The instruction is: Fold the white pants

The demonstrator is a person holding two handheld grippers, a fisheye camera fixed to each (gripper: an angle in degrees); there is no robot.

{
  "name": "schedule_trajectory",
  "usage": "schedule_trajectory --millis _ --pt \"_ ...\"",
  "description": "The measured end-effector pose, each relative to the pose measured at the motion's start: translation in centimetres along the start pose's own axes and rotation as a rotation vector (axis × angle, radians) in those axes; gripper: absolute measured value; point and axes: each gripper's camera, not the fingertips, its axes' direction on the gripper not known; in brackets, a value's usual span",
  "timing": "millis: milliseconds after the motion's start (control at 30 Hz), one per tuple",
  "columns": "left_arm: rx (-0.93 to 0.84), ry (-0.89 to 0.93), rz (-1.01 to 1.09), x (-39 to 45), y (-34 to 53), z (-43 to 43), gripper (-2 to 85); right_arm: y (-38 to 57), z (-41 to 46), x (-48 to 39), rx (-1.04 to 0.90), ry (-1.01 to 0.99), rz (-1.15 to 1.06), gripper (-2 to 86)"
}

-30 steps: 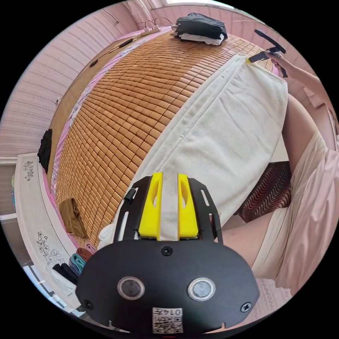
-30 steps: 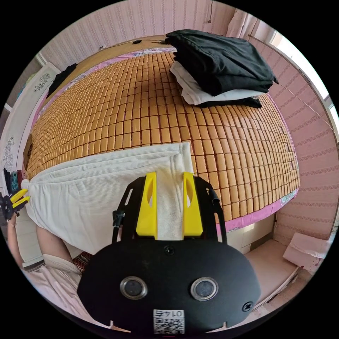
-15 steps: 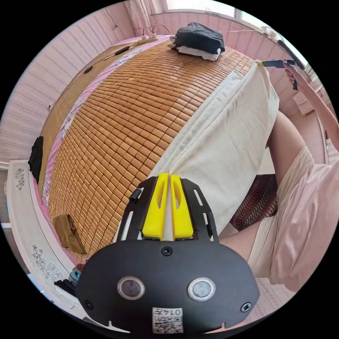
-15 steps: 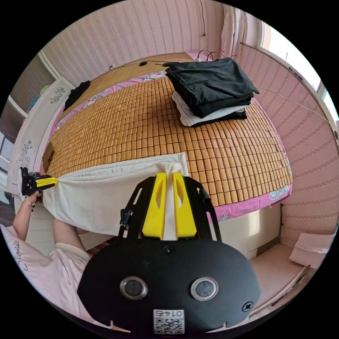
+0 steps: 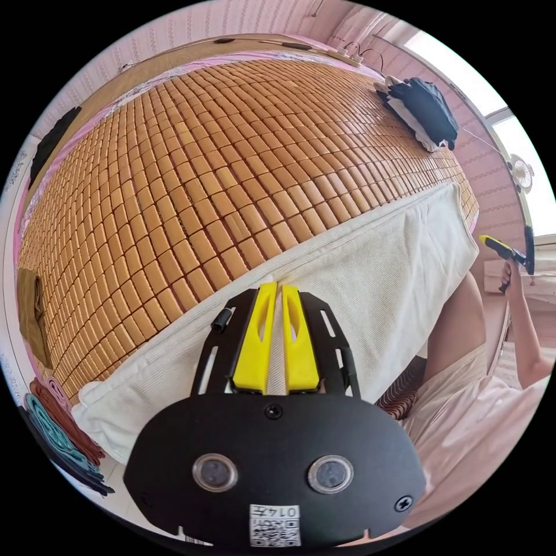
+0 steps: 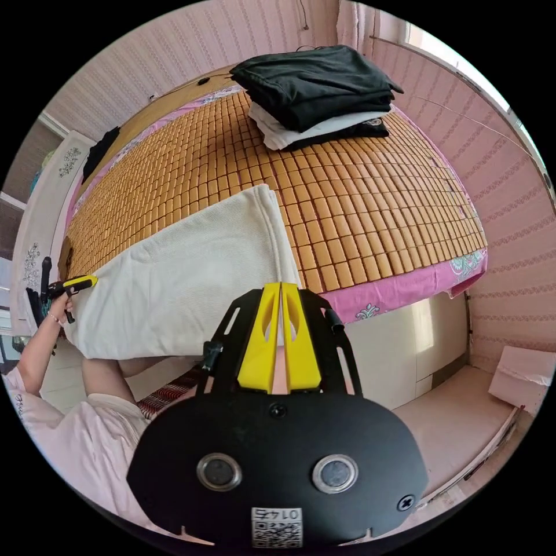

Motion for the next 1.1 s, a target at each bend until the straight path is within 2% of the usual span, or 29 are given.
schedule_trajectory --millis 67,133,200,400,467,567,700,833,900,967,1033,1100 --pt "0.021 -0.040 0.021 0.0 1.6 -1.3 -0.3 1.4 0.8 -0.7 -0.024 -0.044 -0.006 -0.4" --pt "0.053 -0.077 0.025 -0.1 3.3 -2.8 -0.5 1.4 4.3 -2.0 -0.177 0.072 -0.012 -0.7" --pt "0.098 -0.120 -0.020 -0.8 5.9 -4.6 -0.7 1.0 6.7 -3.2 -0.226 0.120 -0.053 -0.8" --pt "0.253 -0.153 -0.169 -4.6 20.7 -10.4 -0.8 -2.1 8.1 -7.3 -0.310 0.179 -0.132 -0.9" --pt "0.281 -0.164 -0.272 -6.6 27.8 -11.4 -0.7 -2.9 7.3 -8.9 -0.314 0.204 -0.154 -1.0" --pt "0.305 -0.162 -0.415 -9.4 36.1 -12.0 -0.6 -3.8 4.5 -13.6 -0.200 0.198 -0.242 -1.0" --pt "0.337 -0.175 -0.579 -12.8 43.6 -12.2 -0.6 -6.5 3.0 -24.4 -0.113 0.117 -0.475 -0.9" --pt "0.415 -0.160 -0.845 -17.3 50.5 -12.2 -0.6 -9.6 5.2 -38.7 -0.167 0.024 -0.759 -0.6" --pt "0.525 -0.083 -0.954 -19.3 53.7 -11.8 0.0 -10.5 6.1 -45.6 -0.174 -0.024 -0.881 -0.1" --pt "0.702 0.088 -1.078 -21.9 57.6 -10.5 3.6 -11.1 6.6 -52.8 -0.163 -0.053 -1.023 1.3" --pt "0.805 0.198 -1.103 -23.4 59.4 -9.6 7.2 -11.9 7.1 -63.0 -0.136 -0.086 -1.194 6.6" --pt "0.845 0.231 -1.122 -24.7 60.3 -9.0 10.6 -12.6 7.7 -70.8 -0.149 -0.124 -1.294 11.4"
